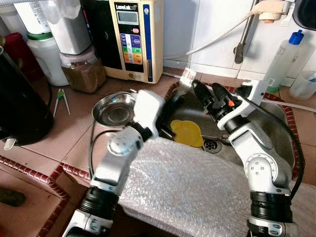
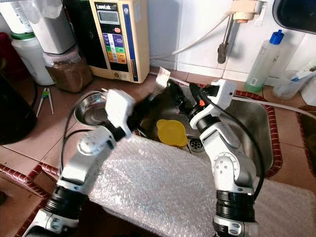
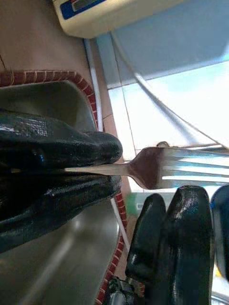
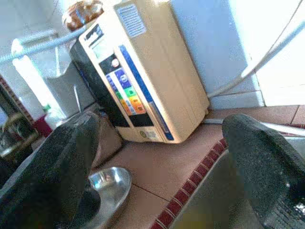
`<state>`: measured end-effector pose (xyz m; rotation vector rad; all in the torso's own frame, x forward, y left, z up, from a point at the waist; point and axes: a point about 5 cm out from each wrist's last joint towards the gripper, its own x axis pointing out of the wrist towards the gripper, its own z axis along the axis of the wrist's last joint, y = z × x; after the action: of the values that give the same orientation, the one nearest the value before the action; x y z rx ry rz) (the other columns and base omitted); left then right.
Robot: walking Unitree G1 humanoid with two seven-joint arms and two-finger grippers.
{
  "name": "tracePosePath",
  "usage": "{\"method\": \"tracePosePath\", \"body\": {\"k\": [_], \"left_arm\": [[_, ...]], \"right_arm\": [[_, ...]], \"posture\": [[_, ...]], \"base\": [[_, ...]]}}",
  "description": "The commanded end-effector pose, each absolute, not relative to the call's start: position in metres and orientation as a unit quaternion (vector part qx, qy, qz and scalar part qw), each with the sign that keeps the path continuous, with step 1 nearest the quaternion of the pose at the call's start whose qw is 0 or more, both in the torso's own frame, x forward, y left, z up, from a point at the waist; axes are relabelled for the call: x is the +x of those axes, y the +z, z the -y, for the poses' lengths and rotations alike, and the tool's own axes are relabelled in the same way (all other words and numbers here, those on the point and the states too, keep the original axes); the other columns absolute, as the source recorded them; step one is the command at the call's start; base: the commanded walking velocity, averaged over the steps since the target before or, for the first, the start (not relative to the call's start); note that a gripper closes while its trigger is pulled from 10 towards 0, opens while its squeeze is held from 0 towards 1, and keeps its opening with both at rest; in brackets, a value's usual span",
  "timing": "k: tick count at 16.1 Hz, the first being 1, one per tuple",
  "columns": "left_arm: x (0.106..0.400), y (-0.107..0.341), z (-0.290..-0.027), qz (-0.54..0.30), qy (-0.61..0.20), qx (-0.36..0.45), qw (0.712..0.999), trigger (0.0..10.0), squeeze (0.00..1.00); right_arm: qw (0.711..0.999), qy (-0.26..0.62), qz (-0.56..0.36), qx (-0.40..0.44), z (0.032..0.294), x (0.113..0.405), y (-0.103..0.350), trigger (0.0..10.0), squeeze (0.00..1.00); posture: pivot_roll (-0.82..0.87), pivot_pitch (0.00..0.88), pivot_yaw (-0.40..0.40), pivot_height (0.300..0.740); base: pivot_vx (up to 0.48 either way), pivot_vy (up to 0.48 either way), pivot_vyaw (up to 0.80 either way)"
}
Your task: Kitchen organization
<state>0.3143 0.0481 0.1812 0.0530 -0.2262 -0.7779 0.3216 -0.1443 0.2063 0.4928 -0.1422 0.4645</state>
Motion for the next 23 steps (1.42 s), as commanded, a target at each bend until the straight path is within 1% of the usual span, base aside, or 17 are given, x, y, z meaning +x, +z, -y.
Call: {"method": "tracePosePath", "body": {"k": [1,4,7,9,10,11,14,16,17,18,19,23], "left_arm": [[0.306,0.181,-0.039,0.119,-0.411,0.044,0.903,0.0,0.0],[0.303,0.177,-0.036,0.117,-0.418,0.05,0.9,0.0,0.0],[0.319,0.182,-0.051,0.122,-0.34,0.043,0.931,0.0,0.0],[0.323,0.183,-0.055,0.115,-0.33,0.032,0.937,0.0,0.0],[0.323,0.183,-0.056,0.115,-0.335,0.038,0.934,0.0,0.0],[0.322,0.182,-0.053,0.114,-0.345,0.04,0.931,0.0,0.0],[0.316,0.183,-0.045,0.117,-0.37,0.035,0.921,0.0,0.0],[0.312,0.185,-0.041,0.12,-0.388,0.03,0.913,0.0,0.0],[0.31,0.187,-0.039,0.123,-0.395,0.027,0.91,0.0,0.0],[0.308,0.19,-0.037,0.128,-0.404,0.026,0.905,0.0,0.0],[0.306,0.192,-0.034,0.133,-0.413,0.02,0.901,0.0,0.0],[0.305,0.189,-0.033,0.128,-0.424,0.02,0.896,0.0,0.0]], "right_arm": [[0.936,0.23,0.073,0.258,0.143,0.324,0.211,10.0,0.0],[0.928,0.249,0.073,0.267,0.142,0.32,0.213,10.0,0.0],[0.939,0.232,0.065,0.247,0.154,0.318,0.206,10.0,0.0],[0.934,0.242,0.076,0.252,0.155,0.315,0.209,10.0,0.0],[0.923,0.27,0.084,0.262,0.151,0.311,0.212,10.0,0.0],[0.906,0.318,0.085,0.266,0.14,0.305,0.216,10.0,0.0],[0.889,0.363,0.07,0.268,0.129,0.298,0.213,10.0,0.0],[0.89,0.367,0.064,0.263,0.127,0.298,0.21,10.0,0.0],[0.895,0.358,0.061,0.26,0.127,0.3,0.208,10.0,0.0],[0.905,0.335,0.059,0.254,0.129,0.305,0.207,10.0,0.0],[0.913,0.316,0.065,0.249,0.13,0.31,0.21,0.0,0.0],[0.915,0.303,0.076,0.257,0.132,0.318,0.216,0.0,0.0]], "posture": [[-0.1,0.038,0.064,0.74],[-0.11,0.04,0.065,0.74],[-0.11,0.042,0.067,0.74],[-0.11,0.041,0.069,0.74],[-0.11,0.041,0.07,0.74],[-0.1,0.041,0.072,0.74],[-0.1,0.041,0.072,0.74],[-0.1,0.042,0.073,0.74],[-0.1,0.042,0.073,0.74],[-0.1,0.041,0.075,0.74],[-0.1,0.039,0.076,0.74],[-0.1,0.031,0.078,0.74]], "base": [[0.0,0.0,0.0],[0.0,0.0,0.0],[0.0,0.0,0.0],[0.0,0.0,0.0],[0.0,0.0,0.0],[0.0,0.0,0.0],[0.0,0.0,0.0],[0.0,0.0,0.0],[0.0,0.0,0.0],[0.0,0.0,0.0],[0.0,0.0,0.0],[0.0,0.0,0.0]]}}
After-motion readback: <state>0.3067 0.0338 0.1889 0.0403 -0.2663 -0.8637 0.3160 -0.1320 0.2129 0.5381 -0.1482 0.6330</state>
